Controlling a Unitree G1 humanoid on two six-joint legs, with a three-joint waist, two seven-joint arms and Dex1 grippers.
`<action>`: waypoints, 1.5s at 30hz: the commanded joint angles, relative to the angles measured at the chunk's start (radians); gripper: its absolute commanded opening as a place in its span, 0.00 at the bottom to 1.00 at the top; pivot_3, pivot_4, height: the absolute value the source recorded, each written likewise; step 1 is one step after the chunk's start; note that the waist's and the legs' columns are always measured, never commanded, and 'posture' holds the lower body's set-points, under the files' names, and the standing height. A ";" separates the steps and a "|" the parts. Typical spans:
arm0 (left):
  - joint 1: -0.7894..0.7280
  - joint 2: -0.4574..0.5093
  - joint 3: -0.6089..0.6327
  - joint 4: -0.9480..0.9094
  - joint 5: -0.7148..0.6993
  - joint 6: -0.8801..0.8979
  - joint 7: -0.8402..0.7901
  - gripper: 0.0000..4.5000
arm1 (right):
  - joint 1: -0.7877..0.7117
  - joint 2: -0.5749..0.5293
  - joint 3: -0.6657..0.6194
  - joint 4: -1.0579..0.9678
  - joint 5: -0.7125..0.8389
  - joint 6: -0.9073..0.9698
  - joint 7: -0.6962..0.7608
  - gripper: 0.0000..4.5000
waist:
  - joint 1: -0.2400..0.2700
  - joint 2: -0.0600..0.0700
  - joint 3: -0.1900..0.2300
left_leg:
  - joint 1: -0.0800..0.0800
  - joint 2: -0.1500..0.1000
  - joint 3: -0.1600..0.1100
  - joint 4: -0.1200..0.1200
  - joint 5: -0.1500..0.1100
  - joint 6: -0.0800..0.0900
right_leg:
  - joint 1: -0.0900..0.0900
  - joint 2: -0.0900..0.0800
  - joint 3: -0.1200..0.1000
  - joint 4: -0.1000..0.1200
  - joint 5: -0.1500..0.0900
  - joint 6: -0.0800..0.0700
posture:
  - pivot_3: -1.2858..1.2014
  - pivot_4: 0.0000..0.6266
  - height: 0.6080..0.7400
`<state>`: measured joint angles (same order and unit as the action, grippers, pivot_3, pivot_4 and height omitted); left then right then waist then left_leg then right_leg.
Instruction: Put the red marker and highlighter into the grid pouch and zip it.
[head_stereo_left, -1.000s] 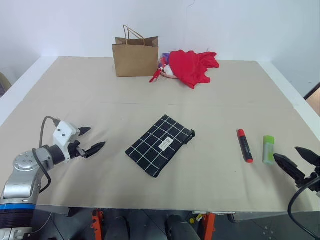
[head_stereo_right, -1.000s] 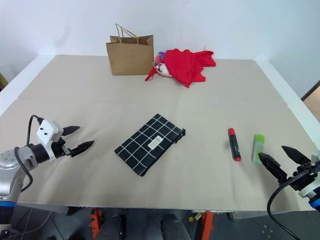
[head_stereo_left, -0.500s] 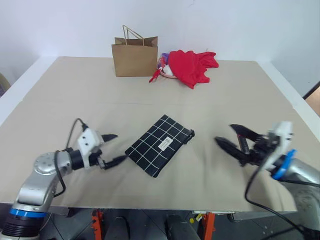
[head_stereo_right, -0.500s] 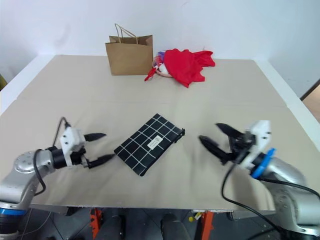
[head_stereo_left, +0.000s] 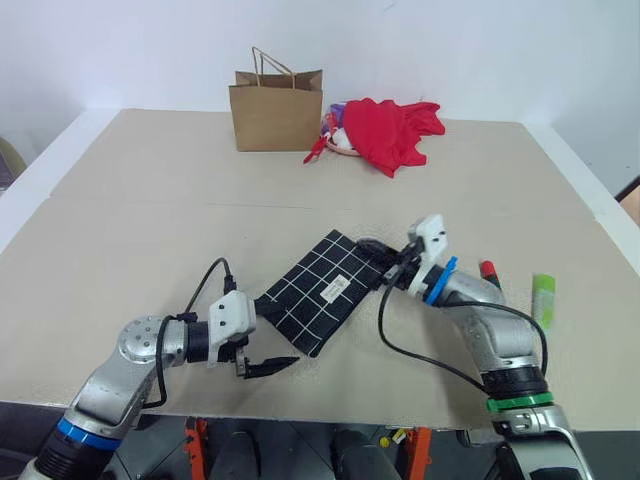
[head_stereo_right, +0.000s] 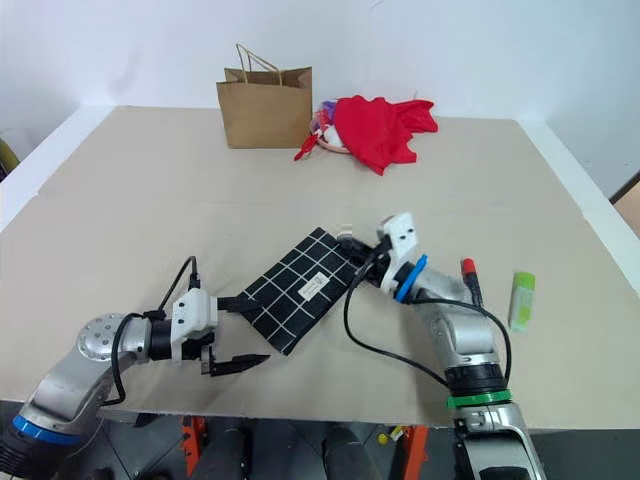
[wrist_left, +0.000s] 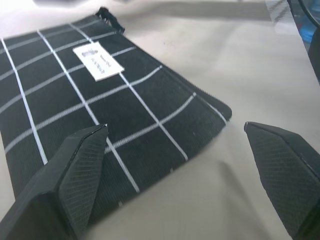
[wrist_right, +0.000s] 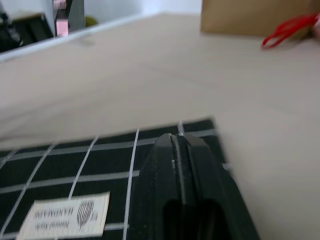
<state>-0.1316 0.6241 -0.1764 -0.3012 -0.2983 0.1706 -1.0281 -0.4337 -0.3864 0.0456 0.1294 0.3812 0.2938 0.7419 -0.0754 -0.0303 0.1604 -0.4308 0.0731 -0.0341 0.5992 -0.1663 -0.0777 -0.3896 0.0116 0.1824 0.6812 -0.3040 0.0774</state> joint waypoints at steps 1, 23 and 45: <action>-0.018 -0.002 -0.014 -0.020 0.037 -0.060 0.002 1.00 | 0.013 0.007 0.000 0.013 -0.046 -0.052 -0.011 0.00 | 0.000 0.000 0.000 | 0.000 0.000 0.000 0.000 0.000 0.000 | 0.000 0.000 0.000 0.000 0.000 0.000 | 0.52 0.24 1.00; -0.079 -0.026 -0.072 0.112 0.288 -0.383 0.077 1.00 | 0.000 0.035 -0.041 0.071 -0.077 -0.066 -0.014 0.00 | -0.004 0.000 0.000 | 0.001 0.000 0.000 0.002 0.001 0.000 | 0.001 0.000 0.000 0.000 0.002 0.000 | 0.52 0.24 1.00; -0.154 -0.006 -0.152 0.096 0.405 -0.394 0.063 1.00 | 0.015 0.054 -0.050 0.031 -0.068 -0.045 -0.037 0.00 | -0.004 0.000 0.000 | 0.000 0.000 -0.001 0.002 0.001 0.000 | 0.001 0.000 0.000 0.001 0.001 0.001 | 0.52 0.24 1.00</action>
<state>-0.2725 0.6142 -0.3179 -0.1957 0.0637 -0.1946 -0.9883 -0.4168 -0.3349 0.0133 0.1994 0.2993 0.2521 0.7110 -0.0793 -0.0300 0.1604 -0.4304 0.0730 -0.0347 0.6013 -0.1655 -0.0780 -0.3883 0.0119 0.1823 0.6817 -0.3024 0.0786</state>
